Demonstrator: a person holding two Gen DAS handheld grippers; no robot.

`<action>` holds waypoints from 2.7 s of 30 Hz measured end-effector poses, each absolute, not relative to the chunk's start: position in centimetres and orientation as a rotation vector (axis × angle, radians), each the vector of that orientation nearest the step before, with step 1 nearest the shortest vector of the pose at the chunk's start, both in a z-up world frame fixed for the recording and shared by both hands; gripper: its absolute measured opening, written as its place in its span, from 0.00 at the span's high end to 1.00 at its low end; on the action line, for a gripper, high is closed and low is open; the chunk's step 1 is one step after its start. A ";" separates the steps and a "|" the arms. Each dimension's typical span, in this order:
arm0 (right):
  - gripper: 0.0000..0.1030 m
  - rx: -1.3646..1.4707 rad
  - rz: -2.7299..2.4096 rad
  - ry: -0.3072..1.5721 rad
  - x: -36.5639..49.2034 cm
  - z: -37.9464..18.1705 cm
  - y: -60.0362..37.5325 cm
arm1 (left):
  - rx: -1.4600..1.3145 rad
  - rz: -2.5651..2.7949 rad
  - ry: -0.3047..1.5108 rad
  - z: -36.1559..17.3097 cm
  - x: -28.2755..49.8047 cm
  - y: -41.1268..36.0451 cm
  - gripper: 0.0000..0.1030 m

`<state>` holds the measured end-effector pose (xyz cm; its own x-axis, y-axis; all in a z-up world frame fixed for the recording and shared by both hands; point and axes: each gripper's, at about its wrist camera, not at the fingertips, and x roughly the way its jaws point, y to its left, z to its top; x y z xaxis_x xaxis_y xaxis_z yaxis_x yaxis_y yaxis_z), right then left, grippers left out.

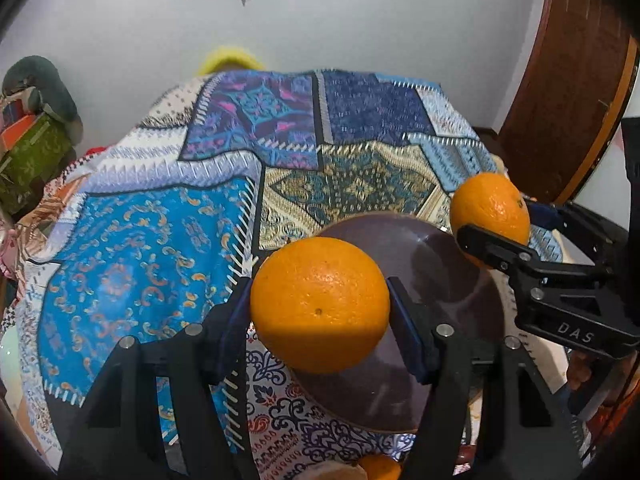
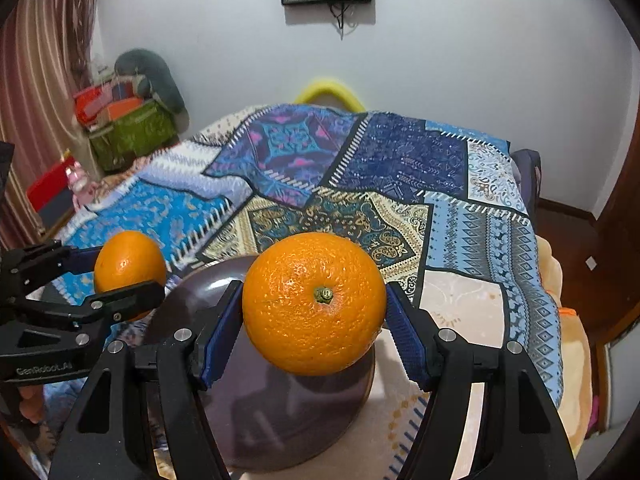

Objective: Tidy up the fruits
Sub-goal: 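Lift and carry the left tool's orange onto the purple plate while the right tool carries its orange there, then open both tools to release the oranges on the plate and withdraw, then grasp the banana with the right tool while the left tool grasps the wrapped pomelo segment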

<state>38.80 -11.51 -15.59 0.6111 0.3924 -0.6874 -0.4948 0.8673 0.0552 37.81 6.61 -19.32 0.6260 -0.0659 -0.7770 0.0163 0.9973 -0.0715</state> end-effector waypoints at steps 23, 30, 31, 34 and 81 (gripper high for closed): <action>0.35 -0.273 0.565 0.923 42.0 -19.6 -9.6 | -0.074 -0.043 0.996 -22.6 41.5 6.7 0.33; 0.23 -0.244 0.561 0.922 41.1 -19.4 -10.5 | -0.095 -0.016 0.970 -21.0 40.3 7.3 0.25; 0.23 -0.245 0.554 0.917 40.8 -19.3 -10.8 | -0.095 -0.013 0.964 -20.8 40.1 7.4 0.25; 0.23 -0.240 0.544 0.891 39.7 -18.4 -11.7 | -0.086 -0.002 0.937 -19.5 38.7 7.6 0.25; 0.40 -0.075 0.501 0.961 26.7 -18.6 -18.1 | -0.067 -0.063 1.050 -23.3 23.8 6.5 0.34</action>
